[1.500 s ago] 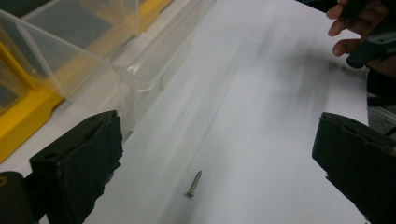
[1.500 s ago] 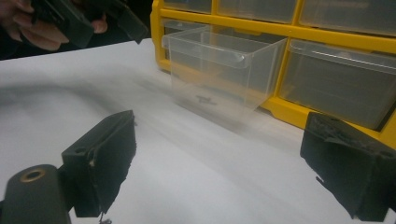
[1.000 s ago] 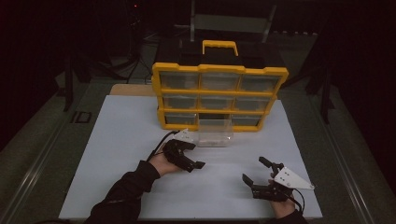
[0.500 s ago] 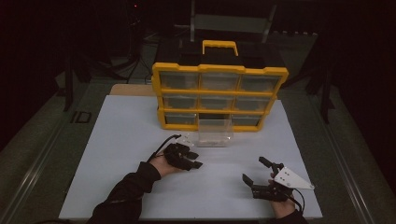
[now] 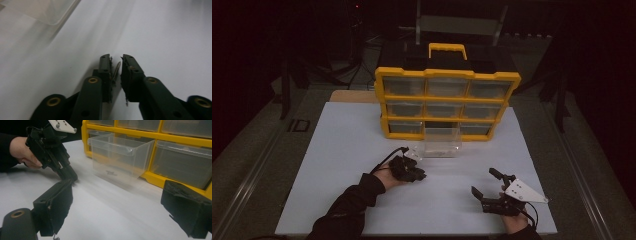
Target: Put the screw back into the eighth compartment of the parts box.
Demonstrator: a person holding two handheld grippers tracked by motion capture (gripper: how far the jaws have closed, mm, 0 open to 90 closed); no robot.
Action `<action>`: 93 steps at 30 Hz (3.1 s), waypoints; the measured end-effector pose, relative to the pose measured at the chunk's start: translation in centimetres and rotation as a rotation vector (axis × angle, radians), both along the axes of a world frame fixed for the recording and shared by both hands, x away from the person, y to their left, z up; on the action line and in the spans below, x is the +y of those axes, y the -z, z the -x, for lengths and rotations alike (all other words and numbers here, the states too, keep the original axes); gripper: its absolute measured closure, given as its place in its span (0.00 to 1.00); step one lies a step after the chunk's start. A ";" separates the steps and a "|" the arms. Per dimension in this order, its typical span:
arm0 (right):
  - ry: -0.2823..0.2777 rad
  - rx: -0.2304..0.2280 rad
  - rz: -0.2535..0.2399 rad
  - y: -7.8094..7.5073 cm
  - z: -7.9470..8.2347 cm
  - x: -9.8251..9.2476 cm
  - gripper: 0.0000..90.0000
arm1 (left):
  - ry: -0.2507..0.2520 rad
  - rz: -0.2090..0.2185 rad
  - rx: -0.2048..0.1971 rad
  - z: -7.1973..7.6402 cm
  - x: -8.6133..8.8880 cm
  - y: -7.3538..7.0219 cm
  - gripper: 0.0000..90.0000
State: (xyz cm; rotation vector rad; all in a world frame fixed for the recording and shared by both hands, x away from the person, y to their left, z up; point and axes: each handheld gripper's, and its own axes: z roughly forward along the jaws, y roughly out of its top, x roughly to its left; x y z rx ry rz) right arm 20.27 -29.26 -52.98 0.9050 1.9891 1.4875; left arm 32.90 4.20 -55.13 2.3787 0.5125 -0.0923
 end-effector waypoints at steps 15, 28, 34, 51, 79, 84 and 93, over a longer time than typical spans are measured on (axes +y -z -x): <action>0.001 0.000 0.001 0.0 0.0 0.0 0.12 | 0.009 -0.041 -0.039 0.4 -0.4 -0.3 0.97; 0.004 0.001 -0.001 0.0 0.0 0.0 0.12 | -0.030 0.041 -0.056 -0.5 0.8 -4.4 0.97; 0.004 0.001 -0.001 0.0 0.0 0.0 0.12 | -0.044 0.068 -0.093 -1.0 1.1 -7.1 0.97; 0.006 -0.002 -0.002 0.0 0.0 -0.1 0.12 | -0.104 0.106 -0.167 -3.3 0.2 -12.4 0.97; 0.005 0.000 -0.005 0.0 0.0 -0.1 0.12 | -0.239 0.071 -0.192 -5.2 -4.9 -11.8 0.97; 0.004 0.001 -0.004 0.0 0.0 -0.1 0.12 | -0.251 0.062 -0.185 -5.5 -5.4 -11.4 0.97; 0.005 0.000 -0.005 0.0 0.0 -0.1 0.12 | -0.257 0.026 -0.160 -6.0 -5.8 -10.3 0.97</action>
